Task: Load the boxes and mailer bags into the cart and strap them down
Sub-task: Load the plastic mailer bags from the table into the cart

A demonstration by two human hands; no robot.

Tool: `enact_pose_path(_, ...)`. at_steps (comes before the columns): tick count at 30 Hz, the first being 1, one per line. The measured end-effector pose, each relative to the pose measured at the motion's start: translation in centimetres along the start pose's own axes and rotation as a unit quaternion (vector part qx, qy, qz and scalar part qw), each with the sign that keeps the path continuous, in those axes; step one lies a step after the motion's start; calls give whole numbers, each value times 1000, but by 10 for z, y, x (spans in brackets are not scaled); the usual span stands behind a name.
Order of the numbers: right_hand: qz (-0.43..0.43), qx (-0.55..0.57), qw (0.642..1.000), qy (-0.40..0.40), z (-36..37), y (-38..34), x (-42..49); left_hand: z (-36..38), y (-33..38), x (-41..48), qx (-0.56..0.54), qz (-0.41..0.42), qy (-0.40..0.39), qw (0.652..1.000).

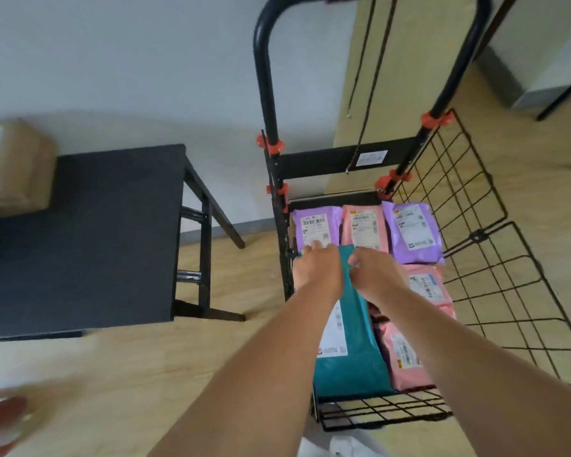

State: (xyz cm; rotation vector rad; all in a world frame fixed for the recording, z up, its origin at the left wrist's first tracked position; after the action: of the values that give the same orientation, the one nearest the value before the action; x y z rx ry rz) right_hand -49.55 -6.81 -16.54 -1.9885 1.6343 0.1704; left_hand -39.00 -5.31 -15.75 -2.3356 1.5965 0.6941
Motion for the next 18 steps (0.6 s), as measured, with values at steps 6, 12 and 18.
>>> enact_pose_path(6,-45,-71,996,42,-34,-53,-10,-43,-47,-9,-40,-31,71,996)
enact_pose_path(12,-86,-59,993,51,-23,-128,-24,-63,-121,-24,-78,-33,82,993)
enact_pose_path(18,-135,-105,985,18,7,-222,-42,-66,-226,-36,-116,-66,62,989)
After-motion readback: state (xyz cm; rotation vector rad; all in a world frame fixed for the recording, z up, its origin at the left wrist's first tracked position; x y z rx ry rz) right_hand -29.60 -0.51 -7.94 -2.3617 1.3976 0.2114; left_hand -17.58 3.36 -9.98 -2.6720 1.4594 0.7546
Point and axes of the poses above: each hand's wrist, its own x-axis towards the middle knuckle, its own z-axis out of the palm, y = z × x, the point moved 2 cm from there along x, towards the middle knuckle, and after that the axes turned 13 degrees about -z, right-handed, at the moved point
